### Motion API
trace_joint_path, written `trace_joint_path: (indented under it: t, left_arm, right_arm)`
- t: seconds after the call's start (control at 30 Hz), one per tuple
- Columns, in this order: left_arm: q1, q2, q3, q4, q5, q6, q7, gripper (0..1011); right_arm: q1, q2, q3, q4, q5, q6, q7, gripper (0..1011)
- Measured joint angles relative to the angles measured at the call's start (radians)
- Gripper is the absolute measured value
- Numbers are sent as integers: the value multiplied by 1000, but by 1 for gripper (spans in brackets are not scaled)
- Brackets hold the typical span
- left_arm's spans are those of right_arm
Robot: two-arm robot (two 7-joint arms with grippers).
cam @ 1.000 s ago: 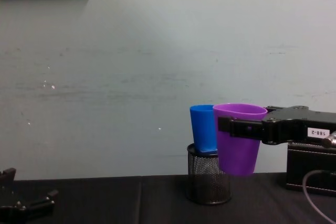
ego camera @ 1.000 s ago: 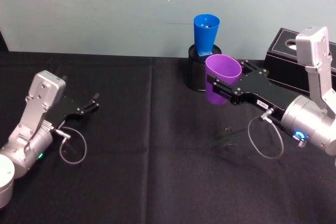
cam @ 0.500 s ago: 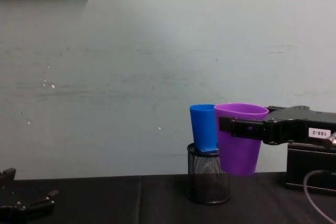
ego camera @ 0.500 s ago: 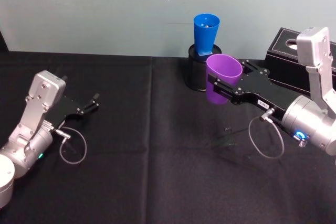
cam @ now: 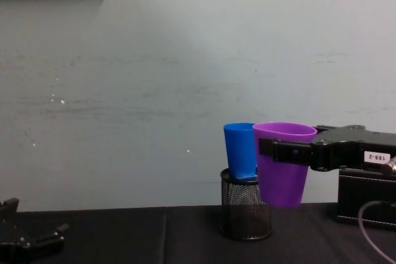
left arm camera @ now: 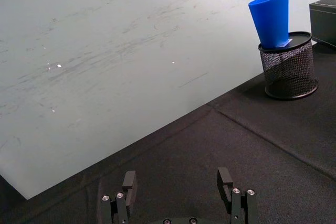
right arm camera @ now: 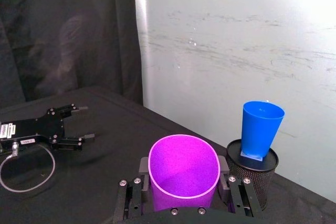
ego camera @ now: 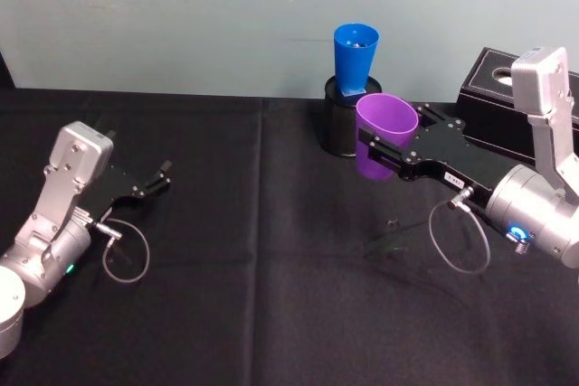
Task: Pick up one cup with a gripper and tap it against the other cup.
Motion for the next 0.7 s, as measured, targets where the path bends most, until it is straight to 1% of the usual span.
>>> trace_joint_path:
  t: [0.7]
  left_arm:
    - [0,0,0,0,0,0,0,1005]
  right_arm:
    - [0,0,0,0,0,0,1,733]
